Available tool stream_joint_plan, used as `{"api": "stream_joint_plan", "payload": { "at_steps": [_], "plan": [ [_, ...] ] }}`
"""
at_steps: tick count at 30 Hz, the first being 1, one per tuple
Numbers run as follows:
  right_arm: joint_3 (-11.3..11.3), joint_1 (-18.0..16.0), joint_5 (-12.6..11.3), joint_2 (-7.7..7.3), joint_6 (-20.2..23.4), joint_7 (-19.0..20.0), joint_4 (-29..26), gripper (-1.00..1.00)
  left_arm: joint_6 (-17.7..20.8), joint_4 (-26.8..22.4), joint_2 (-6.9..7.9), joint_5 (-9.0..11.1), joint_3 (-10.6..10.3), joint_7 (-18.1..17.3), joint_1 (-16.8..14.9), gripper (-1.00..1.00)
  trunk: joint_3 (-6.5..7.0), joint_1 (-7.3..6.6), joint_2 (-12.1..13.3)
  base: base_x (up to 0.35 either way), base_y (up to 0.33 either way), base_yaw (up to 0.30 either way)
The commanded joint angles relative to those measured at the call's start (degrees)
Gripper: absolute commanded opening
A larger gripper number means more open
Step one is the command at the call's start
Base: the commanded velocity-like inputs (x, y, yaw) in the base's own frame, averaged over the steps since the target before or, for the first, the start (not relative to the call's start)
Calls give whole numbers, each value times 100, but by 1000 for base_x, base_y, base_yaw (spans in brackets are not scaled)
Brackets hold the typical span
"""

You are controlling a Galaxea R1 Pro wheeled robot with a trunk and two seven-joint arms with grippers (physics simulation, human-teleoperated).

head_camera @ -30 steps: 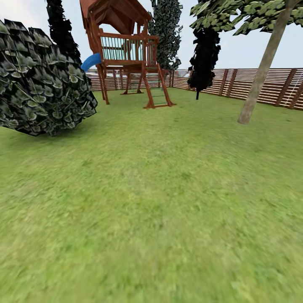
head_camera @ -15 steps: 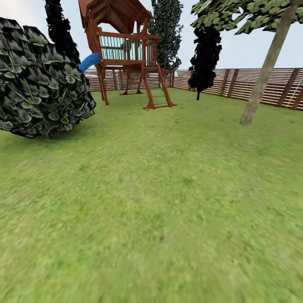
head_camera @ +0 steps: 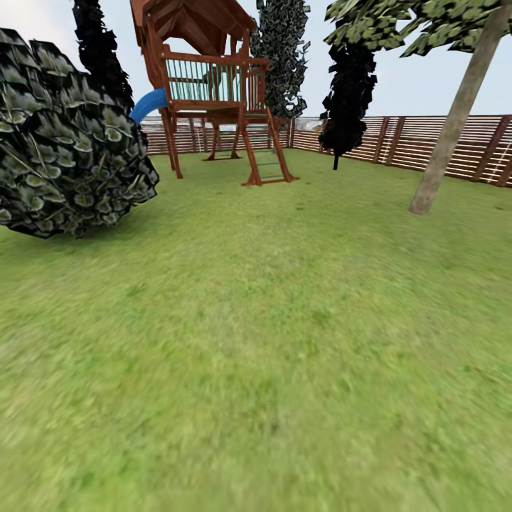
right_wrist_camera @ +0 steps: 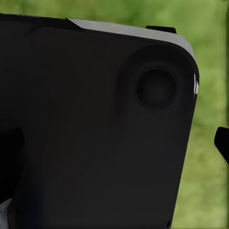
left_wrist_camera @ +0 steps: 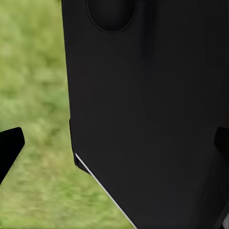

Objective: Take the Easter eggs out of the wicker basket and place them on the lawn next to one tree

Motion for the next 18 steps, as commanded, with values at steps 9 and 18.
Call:
{"api": "stream_joint_plan", "payload": {
  "at_steps": [9, 18],
  "plan": [
    [2, -3, 32, -2, -22, 7, 4, 100, -3, -3, 0, 8, 3, 1, -3, 100, -4, 3, -2, 320, 0, 0],
    [2, -3, 32, -2, -23, 7, 4, 100, -3, -1, 0, 8, 3, 1, -3, 100, -4, 3, -2, 320, 0, 0]
  ]
}}
